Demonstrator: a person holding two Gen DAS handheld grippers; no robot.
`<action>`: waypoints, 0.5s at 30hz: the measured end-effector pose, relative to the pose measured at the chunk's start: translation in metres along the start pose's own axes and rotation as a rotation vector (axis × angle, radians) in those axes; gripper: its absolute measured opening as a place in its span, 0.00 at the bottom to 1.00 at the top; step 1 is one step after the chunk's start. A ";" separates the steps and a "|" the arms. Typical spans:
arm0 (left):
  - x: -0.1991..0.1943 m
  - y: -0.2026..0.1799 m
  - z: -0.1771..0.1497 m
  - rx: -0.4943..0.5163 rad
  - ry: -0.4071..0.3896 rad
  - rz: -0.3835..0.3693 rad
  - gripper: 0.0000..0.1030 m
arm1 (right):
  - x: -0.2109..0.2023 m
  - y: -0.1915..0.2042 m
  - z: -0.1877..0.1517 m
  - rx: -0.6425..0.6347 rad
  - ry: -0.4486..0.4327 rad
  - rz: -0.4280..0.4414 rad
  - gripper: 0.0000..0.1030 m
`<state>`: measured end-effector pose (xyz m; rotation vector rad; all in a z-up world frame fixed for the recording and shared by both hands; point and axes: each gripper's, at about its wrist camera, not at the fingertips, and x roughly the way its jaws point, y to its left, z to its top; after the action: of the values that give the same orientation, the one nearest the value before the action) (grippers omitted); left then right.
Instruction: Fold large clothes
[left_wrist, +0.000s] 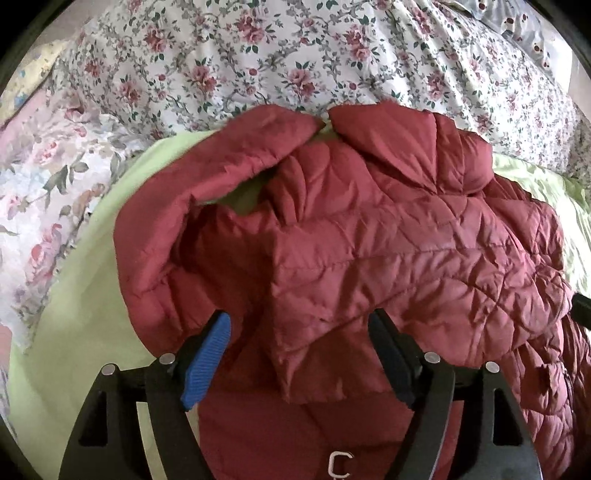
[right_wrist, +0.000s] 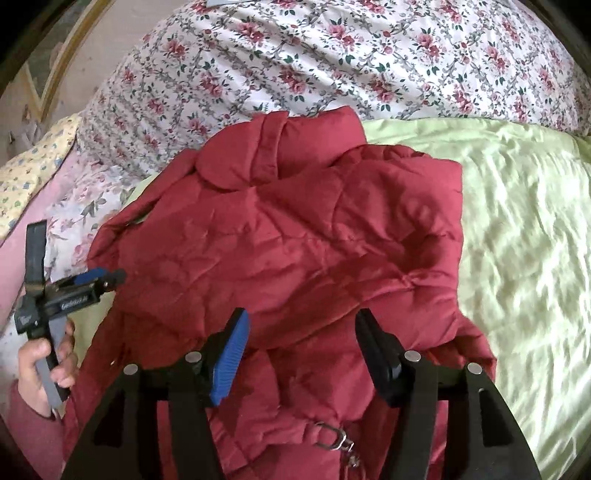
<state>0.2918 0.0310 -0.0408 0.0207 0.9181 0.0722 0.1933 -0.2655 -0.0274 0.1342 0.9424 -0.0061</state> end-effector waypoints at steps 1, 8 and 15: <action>-0.001 0.001 0.002 0.005 -0.003 0.010 0.75 | 0.000 0.000 -0.001 0.000 0.005 0.001 0.60; 0.001 0.013 0.023 0.011 -0.020 0.128 0.80 | -0.007 0.002 -0.011 0.015 -0.001 0.031 0.60; 0.047 0.026 0.066 0.026 0.047 0.250 0.87 | -0.009 0.016 -0.019 -0.017 0.006 0.057 0.60</action>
<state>0.3707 0.0613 -0.0366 0.1583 0.9597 0.2936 0.1735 -0.2484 -0.0290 0.1454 0.9442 0.0546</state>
